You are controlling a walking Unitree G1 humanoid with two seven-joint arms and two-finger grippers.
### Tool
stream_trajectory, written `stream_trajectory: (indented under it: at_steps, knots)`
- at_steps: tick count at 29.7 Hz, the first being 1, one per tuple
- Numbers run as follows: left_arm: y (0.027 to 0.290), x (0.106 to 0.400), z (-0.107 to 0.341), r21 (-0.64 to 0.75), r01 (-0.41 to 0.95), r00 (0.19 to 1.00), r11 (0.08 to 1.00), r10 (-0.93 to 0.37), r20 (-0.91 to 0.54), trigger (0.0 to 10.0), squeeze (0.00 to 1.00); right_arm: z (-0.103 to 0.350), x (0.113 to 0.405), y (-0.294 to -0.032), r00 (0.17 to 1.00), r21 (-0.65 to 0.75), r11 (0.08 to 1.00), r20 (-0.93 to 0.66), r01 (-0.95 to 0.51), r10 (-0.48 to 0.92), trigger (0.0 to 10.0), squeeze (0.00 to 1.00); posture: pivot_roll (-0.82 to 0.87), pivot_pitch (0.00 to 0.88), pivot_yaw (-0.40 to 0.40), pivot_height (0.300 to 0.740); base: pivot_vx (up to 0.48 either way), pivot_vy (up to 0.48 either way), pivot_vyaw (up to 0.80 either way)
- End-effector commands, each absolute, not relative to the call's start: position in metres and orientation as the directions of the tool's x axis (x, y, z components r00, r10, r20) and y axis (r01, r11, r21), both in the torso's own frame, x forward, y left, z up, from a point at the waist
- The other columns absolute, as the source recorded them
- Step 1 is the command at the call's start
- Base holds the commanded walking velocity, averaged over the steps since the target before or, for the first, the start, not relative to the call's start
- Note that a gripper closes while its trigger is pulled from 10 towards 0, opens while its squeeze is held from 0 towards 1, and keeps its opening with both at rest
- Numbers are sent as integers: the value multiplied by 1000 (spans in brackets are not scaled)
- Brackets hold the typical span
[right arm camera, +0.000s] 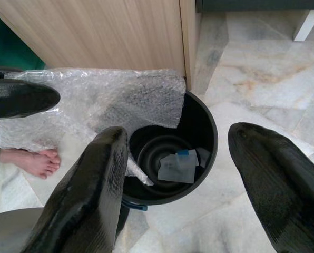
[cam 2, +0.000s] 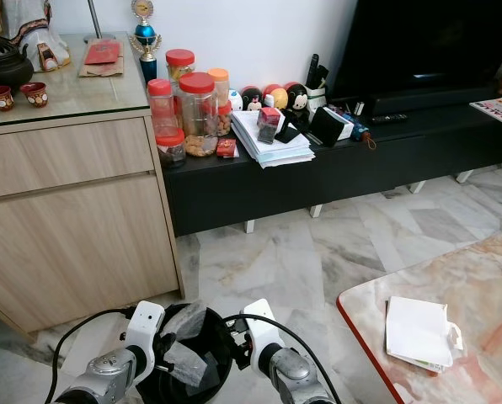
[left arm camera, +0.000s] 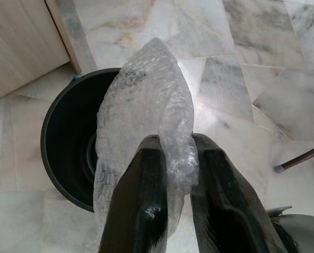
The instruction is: Picking trash to rubbish bin
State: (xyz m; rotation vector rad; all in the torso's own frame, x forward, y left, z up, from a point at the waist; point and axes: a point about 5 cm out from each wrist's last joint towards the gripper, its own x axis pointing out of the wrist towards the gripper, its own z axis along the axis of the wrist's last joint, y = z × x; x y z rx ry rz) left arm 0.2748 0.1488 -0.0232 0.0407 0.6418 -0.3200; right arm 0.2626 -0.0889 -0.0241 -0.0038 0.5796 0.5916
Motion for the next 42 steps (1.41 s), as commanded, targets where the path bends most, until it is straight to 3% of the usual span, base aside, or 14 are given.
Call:
stream_trajectory:
  at_steps: [1, 8, 9, 10, 11, 22, 23, 25, 26, 33, 42]
  knots:
    - [147, 278, -20, -70, 308, 762, 949, -290, -579, 10000, 0, -20, 267, -89, 686, 144, 833, -502, -534, 527, 10000, 0, 33, 72, -79, 740, 0, 0, 0]
    - [147, 278, -20, -74, 309, 760, 948, -293, -580, 10000, 31, -20, 266, -88, 683, 145, 831, -503, -536, 529, 10000, 0, 33, 67, -79, 740, 0, 0, 0]
    - [148, 278, -20, -74, 309, 760, 948, -293, -580, 10000, 925, -20, 266, -88, 683, 144, 831, -504, -537, 529, 10000, 0, 32, 62, -77, 740, 0, 0, 0]
    - [148, 278, -20, -74, 309, 760, 948, -293, -580, 10000, 925, -20, 266, -88, 683, 144, 831, -504, -537, 529, 10000, 0, 32, 62, -77, 740, 0, 0, 0]
    - [147, 278, -20, -76, 310, 759, 948, -295, -580, 10000, 1000, -20, 266, -88, 684, 143, 831, -504, -537, 528, 10000, 0, 31, 61, -78, 740, 0, 0, 0]
    - [146, 278, -20, -81, 316, 758, 945, -303, -577, 10000, 965, -20, 267, -89, 684, 141, 831, -503, -538, 528, 10000, 0, 32, 57, -80, 740, 0, 0, 0]
    - [146, 278, -20, -78, 317, 759, 945, -302, -577, 10000, 90, -20, 267, -89, 684, 141, 831, -503, -538, 528, 10000, 0, 32, 58, -81, 740, 0, 0, 0]
    - [146, 278, -20, -76, 317, 759, 946, -300, -578, 10000, 90, -20, 267, -89, 684, 140, 831, -504, -538, 528, 10000, 0, 32, 58, -81, 740, 0, 0, 0]
    - [147, 278, -20, -75, 315, 760, 946, -299, -577, 10000, 0, -20, 267, -89, 684, 140, 832, -504, -538, 527, 10000, 0, 33, 62, -83, 740, 0, 0, 0]
    - [157, 278, -19, -40, 282, 781, 958, -254, -570, 10000, 0, -23, 264, -91, 684, 142, 837, -514, -528, 518, 10000, 0, 37, 66, -86, 740, 0, 0, 0]
    - [209, 258, -29, 137, 68, 812, 988, 25, -583, 10000, 0, -38, 250, -101, 663, 128, 863, -588, -489, 463, 10000, 0, 51, 68, -85, 740, 0, 0, 0]
